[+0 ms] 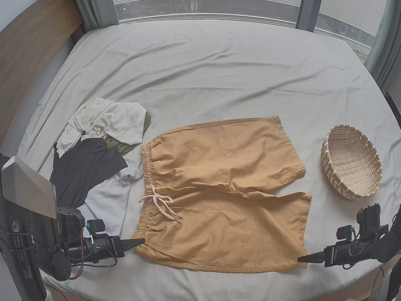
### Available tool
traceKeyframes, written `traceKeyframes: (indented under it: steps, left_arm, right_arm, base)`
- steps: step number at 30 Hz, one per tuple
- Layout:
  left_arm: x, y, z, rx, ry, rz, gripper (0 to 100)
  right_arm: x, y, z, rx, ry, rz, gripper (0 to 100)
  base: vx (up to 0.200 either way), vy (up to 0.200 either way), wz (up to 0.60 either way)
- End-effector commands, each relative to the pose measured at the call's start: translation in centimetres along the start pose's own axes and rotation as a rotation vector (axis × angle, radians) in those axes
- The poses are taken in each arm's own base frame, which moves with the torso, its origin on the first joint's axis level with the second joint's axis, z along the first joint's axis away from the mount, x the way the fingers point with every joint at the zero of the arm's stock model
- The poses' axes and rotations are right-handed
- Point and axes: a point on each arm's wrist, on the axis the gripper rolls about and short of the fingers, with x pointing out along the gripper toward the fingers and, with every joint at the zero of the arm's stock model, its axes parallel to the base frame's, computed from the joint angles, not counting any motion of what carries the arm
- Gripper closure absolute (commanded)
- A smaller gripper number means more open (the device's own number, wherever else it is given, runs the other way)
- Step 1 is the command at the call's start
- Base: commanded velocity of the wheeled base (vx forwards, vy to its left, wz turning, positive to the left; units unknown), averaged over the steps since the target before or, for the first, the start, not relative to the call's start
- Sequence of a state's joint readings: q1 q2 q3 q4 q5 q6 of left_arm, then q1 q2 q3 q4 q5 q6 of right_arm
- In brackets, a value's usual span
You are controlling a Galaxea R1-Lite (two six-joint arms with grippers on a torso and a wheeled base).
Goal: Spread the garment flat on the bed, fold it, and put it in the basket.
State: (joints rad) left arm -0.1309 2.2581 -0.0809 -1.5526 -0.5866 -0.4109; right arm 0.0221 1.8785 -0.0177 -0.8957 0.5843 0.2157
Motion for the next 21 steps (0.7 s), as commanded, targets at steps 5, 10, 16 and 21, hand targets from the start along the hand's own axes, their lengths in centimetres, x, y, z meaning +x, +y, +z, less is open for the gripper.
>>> traceKeyframes:
  steps: [5,10,16,21]
  left_arm:
    - [-1.2,-1.3,2.0,0.057,-0.104,-0.028,0]
    - [-0.7,-1.5,3.0,0.086,-0.141,-0.042,0]
    - [-0.3,-1.5,3.4,0.100,-0.154,-0.052,0]
    - [-0.2,-1.6,3.3,0.100,-0.147,-0.057,0]
  right_arm:
    - [-0.5,-0.4,4.3,-0.065,-0.256,-0.011,0]
    - [0.6,-0.8,6.6,-0.076,-0.323,-0.013,0]
    - [2.9,-2.1,8.7,-0.105,-0.371,-0.013,0]
    - [3.6,-2.6,10.3,-0.126,-0.406,-0.009,0]
  base:
    - [0.000,0.000,0.00]
    - [0.000,0.000,0.00]
    - [0.000,0.000,0.00]
    - [0.000,0.000,0.00]
